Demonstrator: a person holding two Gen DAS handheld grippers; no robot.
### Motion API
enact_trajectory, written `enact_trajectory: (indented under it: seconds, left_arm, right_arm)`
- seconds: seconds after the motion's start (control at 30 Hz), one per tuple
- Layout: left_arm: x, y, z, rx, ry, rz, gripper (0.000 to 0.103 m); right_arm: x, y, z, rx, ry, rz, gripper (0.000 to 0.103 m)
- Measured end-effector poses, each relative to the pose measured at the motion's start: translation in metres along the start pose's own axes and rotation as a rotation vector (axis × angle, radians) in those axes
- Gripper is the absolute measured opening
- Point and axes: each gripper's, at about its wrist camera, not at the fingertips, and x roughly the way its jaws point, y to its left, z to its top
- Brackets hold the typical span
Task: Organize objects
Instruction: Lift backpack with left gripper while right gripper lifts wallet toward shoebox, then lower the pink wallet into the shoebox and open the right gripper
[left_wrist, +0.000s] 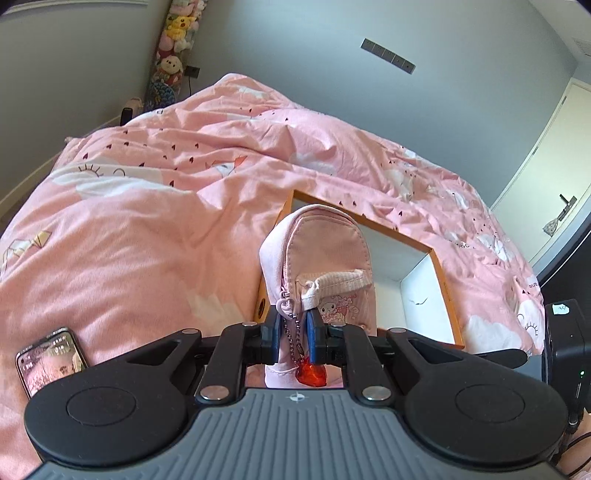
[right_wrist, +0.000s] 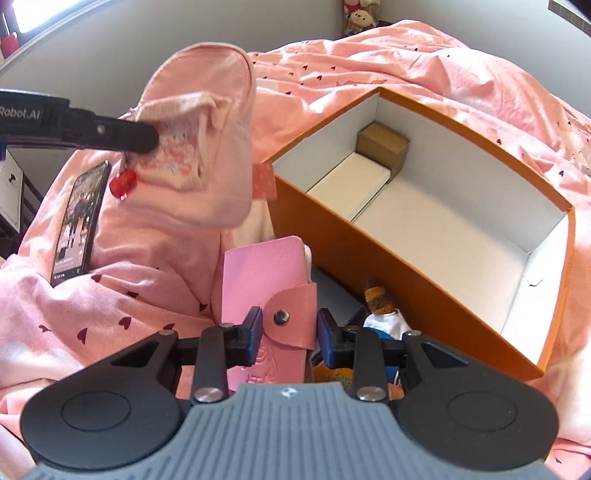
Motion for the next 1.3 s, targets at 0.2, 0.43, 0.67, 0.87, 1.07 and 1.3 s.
enact_trajectory:
  seconds: [0.2, 0.43, 0.67, 0.87, 1.07, 1.3]
  left_arm:
    - [-0.001, -0.015, 0.017, 0.059, -0.03, 0.012, 0.015]
    - [0.012, -0.031, 0.029, 0.113, -0.023, -0.004, 0.015]
    - [0.041, -0.046, 0.043, 0.166, 0.014, -0.008, 0.016]
    - [0.079, -0.054, 0.054, 0.211, 0.082, 0.001, 0.015]
    - [0.122, -0.052, 0.06, 0.241, 0.181, 0.03, 0.015]
    - [0.159, -0.047, 0.064, 0.262, 0.259, 0.07, 0.016]
  right_arm:
    - [-0.029, -0.015, 0.007, 0.039, -0.084, -0.047, 0.033]
    - [-0.056, -0.04, 0.022, 0.102, -0.176, -0.082, 0.034]
    - [-0.068, -0.072, 0.042, 0.161, -0.256, -0.134, 0.034]
    - [-0.047, -0.112, 0.057, 0.284, -0.243, -0.131, 0.034]
    - [0.009, -0.16, 0.069, 0.496, -0.148, -0.056, 0.034]
    - [0.078, -0.189, 0.087, 0.62, -0.064, -0.029, 0.034]
